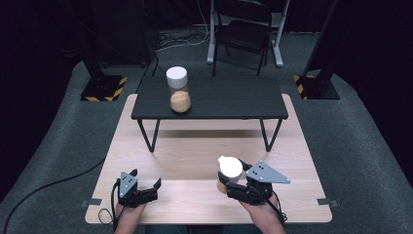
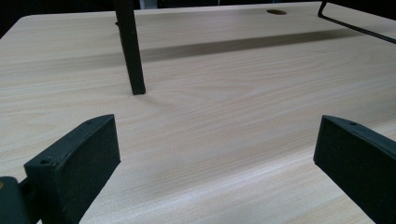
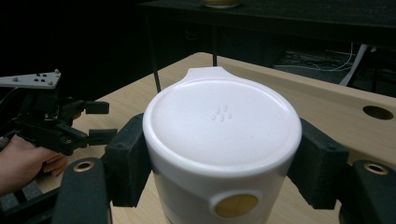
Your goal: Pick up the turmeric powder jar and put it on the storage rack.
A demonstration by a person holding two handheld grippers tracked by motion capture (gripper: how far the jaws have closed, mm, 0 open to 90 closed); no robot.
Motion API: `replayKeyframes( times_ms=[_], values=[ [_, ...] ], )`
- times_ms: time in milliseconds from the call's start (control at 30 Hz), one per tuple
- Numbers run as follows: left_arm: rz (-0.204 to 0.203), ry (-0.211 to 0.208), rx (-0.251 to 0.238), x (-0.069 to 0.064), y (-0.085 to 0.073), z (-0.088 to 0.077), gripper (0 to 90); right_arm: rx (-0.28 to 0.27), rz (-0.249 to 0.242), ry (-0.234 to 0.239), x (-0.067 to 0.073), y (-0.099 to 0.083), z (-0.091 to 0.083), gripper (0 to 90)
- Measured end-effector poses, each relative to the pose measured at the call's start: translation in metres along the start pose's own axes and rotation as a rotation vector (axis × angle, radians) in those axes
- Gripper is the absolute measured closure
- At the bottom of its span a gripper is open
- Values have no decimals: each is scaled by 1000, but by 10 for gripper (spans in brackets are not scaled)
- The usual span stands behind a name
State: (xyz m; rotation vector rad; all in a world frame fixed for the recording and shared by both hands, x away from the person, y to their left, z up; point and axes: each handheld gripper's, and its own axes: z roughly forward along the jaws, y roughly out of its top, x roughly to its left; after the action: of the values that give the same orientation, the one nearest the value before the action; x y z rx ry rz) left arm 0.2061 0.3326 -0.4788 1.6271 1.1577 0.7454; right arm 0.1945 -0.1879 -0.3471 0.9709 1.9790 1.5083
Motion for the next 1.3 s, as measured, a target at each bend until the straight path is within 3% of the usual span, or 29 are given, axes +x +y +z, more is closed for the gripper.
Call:
replayKeyframes(
  times_ms=[300,667,1300],
  values=[
    [-1,-4,2,1,0,0,0,1,-23,-19,2,20,-2,302],
    [0,-3,-1,0,0,0,0,-8,-9,-24,2,37,1,302],
    [-9,-7,-7,2,-1,0,0,-32,-12,-47,-15,68,12,302]
  ],
)
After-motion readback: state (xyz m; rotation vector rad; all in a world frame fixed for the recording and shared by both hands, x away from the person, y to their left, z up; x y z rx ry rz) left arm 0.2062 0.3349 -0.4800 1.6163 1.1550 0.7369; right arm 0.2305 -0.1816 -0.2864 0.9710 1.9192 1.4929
